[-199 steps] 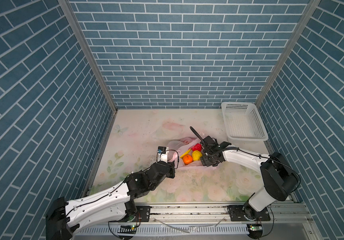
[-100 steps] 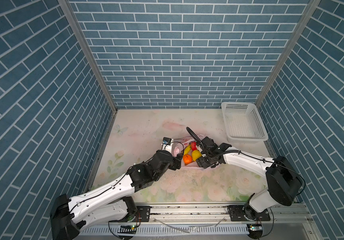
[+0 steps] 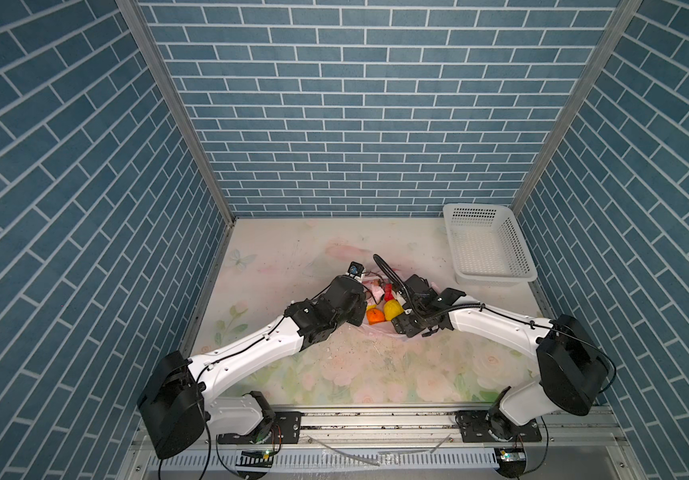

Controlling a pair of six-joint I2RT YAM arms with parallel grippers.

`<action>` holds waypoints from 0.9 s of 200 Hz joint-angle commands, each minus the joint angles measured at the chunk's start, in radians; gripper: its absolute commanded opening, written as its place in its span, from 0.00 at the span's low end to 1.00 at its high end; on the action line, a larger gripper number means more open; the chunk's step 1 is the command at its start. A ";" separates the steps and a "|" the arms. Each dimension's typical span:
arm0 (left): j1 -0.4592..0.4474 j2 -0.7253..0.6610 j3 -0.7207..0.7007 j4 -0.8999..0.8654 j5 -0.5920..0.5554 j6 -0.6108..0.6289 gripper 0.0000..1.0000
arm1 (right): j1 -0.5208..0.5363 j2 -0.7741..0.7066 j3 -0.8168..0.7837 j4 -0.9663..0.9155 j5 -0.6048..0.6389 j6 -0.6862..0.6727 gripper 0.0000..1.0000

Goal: Untie the knot of the plastic bag and take out the fruit
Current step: Pick up the fruit from the plastic bag.

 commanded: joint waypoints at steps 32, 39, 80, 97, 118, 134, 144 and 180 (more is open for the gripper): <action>0.010 -0.142 -0.136 0.251 -0.186 0.015 0.12 | 0.015 -0.058 -0.101 0.024 0.025 0.029 0.85; 0.010 -0.162 -0.160 0.290 -0.184 0.006 0.12 | 0.014 -0.064 -0.110 0.030 0.027 0.028 0.85; 0.006 -0.219 -0.270 0.465 -0.088 -0.042 0.10 | 0.035 -0.127 -0.130 0.056 0.003 -0.016 0.85; 0.006 -0.230 -0.292 0.484 -0.075 -0.062 0.10 | 0.067 -0.167 -0.132 0.069 -0.015 -0.049 0.85; 0.006 -0.241 -0.312 0.523 -0.032 -0.084 0.10 | 0.095 -0.199 -0.139 0.095 -0.070 -0.078 0.85; -0.002 -0.254 -0.326 0.544 0.000 -0.106 0.10 | 0.100 -0.209 -0.127 0.112 -0.115 -0.072 0.85; -0.018 -0.266 -0.336 0.542 0.008 -0.115 0.09 | 0.100 -0.200 -0.104 0.112 -0.128 -0.050 0.85; -0.102 -0.310 -0.374 0.474 -0.022 -0.167 0.09 | 0.102 -0.107 0.016 0.089 -0.146 0.084 0.81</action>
